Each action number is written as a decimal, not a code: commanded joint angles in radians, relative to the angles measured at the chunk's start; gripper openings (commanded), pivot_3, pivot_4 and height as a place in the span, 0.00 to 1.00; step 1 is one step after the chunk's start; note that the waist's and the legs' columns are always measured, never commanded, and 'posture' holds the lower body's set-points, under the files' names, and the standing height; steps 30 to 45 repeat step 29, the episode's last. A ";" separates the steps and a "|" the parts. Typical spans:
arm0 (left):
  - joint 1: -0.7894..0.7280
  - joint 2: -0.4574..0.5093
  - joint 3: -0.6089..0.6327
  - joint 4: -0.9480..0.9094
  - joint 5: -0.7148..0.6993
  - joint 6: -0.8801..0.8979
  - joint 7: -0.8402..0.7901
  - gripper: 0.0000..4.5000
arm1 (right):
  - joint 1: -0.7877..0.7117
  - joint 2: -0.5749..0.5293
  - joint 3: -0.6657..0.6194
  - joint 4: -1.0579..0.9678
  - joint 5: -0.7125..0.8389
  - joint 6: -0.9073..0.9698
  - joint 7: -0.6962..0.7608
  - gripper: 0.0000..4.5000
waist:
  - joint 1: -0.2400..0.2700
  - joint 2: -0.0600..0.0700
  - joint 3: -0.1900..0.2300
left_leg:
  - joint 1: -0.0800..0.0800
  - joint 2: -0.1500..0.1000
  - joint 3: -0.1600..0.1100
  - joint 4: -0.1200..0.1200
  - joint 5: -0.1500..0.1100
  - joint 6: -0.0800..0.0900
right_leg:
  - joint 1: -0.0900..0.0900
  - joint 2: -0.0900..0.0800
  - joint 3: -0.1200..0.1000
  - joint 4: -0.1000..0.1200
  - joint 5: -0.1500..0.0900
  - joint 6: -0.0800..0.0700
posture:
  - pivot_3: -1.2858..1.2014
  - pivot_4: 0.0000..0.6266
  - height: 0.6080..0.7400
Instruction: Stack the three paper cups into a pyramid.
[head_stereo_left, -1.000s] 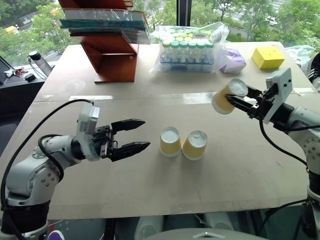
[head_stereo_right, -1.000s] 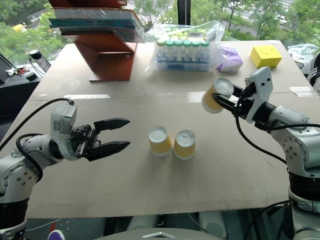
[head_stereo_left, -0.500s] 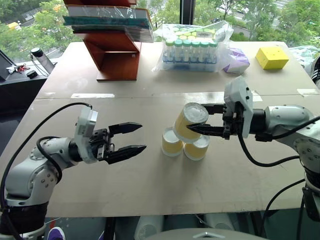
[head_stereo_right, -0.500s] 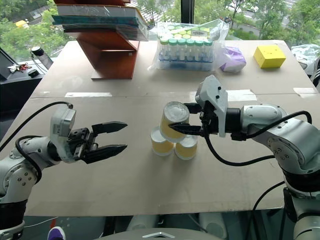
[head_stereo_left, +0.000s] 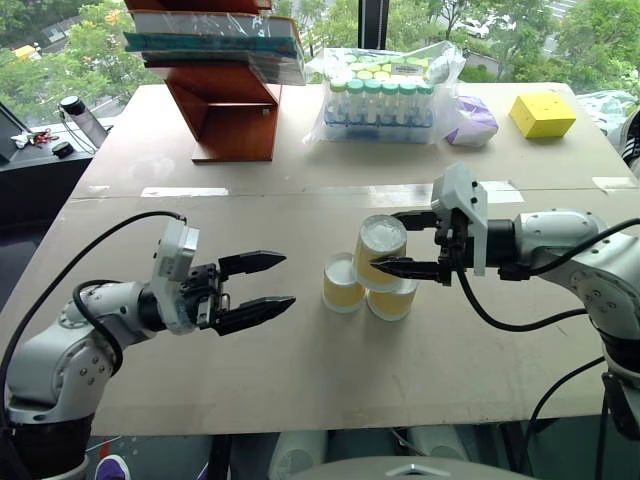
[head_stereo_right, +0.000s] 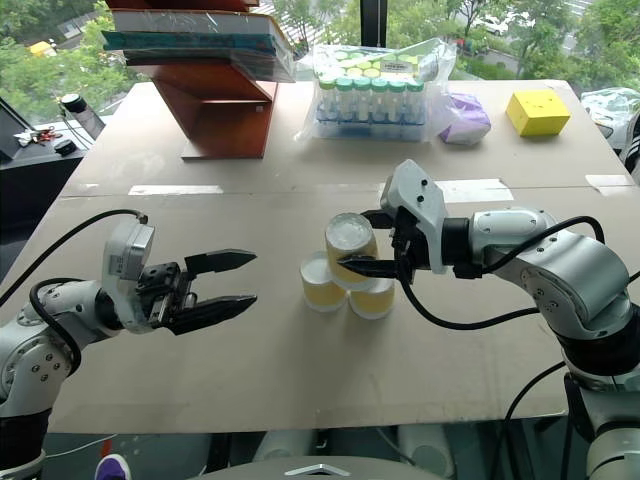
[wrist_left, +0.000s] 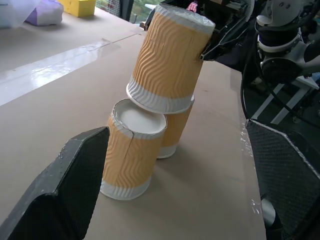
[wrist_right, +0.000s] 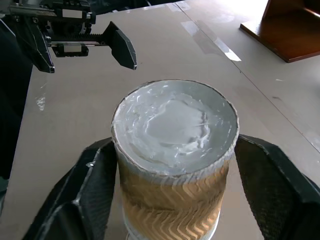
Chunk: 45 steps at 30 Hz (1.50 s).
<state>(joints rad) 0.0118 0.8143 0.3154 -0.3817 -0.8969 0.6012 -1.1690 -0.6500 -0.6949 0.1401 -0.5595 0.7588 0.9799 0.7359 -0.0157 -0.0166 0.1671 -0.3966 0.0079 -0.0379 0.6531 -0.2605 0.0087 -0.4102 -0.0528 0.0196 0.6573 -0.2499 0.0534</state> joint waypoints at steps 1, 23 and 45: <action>0.017 0.003 0.033 -0.008 0.003 -0.035 -0.024 1.00 | -0.027 -0.004 -0.045 -0.023 0.023 -0.001 0.007 0.99 | 0.001 0.000 0.000 | 0.000 0.000 0.000 0.000 0.000 0.000 | 0.000 0.000 0.000 0.000 0.000 0.000 | 0.52 0.24 1.00; 0.228 -0.127 0.096 0.094 0.160 -0.170 0.145 1.00 | 1.116 0.047 -0.779 -0.292 -0.067 -0.439 0.175 0.99 | 0.006 -0.002 -0.003 | 0.003 0.000 0.002 0.000 0.000 0.000 | 0.003 0.001 0.001 0.001 0.000 0.000 | 0.52 0.24 1.00; 0.289 -0.132 0.084 0.147 0.244 -0.242 0.135 1.00 | 1.319 0.145 -0.747 -0.198 -0.208 -0.673 0.233 0.99 | 0.002 -0.004 -0.004 | 0.011 0.002 0.005 0.000 0.000 0.000 | 0.008 0.001 0.005 0.000 -0.003 -0.003 | 0.52 0.24 1.00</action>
